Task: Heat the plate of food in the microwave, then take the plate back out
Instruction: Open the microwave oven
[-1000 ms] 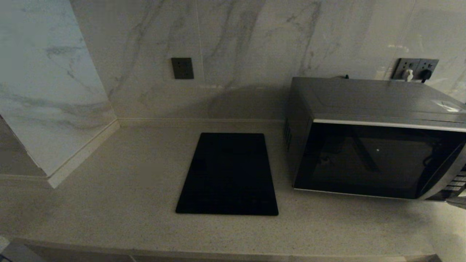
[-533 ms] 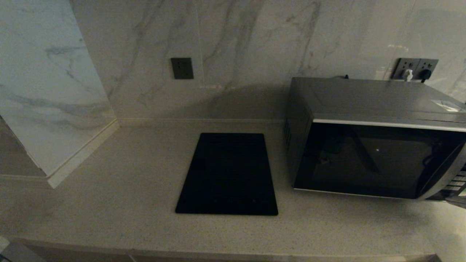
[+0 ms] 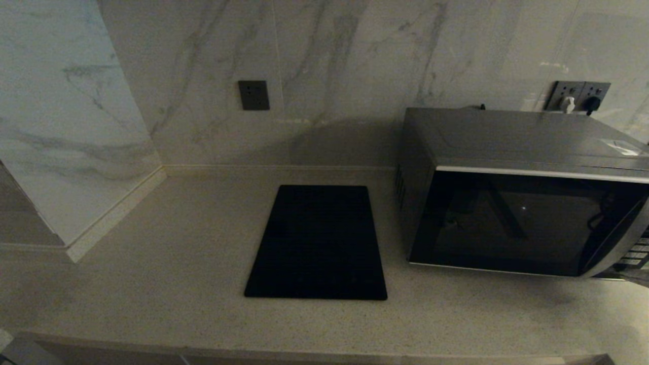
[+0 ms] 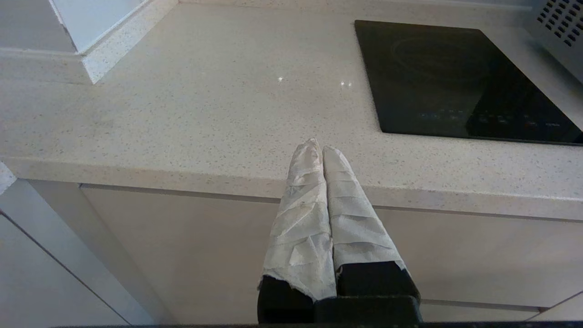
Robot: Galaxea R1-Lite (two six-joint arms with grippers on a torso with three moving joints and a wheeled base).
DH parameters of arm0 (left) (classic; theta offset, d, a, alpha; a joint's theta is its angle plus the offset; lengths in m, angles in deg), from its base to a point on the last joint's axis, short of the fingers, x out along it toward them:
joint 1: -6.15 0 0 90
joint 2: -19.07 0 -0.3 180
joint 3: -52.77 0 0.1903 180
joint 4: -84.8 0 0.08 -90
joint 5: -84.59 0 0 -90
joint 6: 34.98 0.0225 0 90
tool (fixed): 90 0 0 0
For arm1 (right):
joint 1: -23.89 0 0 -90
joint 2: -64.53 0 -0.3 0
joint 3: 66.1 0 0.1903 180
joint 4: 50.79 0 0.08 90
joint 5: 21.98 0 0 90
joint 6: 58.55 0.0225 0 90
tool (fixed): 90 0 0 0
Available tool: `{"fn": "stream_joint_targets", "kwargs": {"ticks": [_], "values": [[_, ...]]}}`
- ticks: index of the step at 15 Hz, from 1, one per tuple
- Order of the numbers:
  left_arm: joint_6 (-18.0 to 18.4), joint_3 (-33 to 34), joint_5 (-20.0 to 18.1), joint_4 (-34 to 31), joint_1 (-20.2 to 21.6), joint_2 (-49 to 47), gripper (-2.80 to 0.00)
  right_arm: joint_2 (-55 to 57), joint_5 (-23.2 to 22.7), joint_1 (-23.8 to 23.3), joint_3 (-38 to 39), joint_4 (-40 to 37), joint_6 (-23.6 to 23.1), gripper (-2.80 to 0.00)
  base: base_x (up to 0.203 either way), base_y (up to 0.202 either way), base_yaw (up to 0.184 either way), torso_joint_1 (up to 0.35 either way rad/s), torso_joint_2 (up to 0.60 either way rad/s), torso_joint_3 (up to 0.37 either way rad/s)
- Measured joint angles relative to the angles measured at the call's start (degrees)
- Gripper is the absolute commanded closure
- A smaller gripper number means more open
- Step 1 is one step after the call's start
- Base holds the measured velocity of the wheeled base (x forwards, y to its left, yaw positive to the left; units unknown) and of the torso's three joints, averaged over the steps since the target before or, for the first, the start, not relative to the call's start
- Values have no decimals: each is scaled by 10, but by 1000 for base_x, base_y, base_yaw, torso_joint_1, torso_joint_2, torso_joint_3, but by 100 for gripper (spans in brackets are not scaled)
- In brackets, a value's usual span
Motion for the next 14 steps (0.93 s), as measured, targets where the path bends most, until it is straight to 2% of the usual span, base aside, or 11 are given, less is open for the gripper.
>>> {"fn": "stream_joint_targets", "kwargs": {"ticks": [9, 14], "values": [[0, 0, 0, 0, 0, 0, 0, -16, -3, -11, 11, 23, 4, 0, 0, 0, 0, 0, 0, 0], [0, 0, 0, 0, 0, 0, 0, -129, -5, -52, 60, -22, -11, 0, 0, 0, 0, 0, 0, 0]]}}
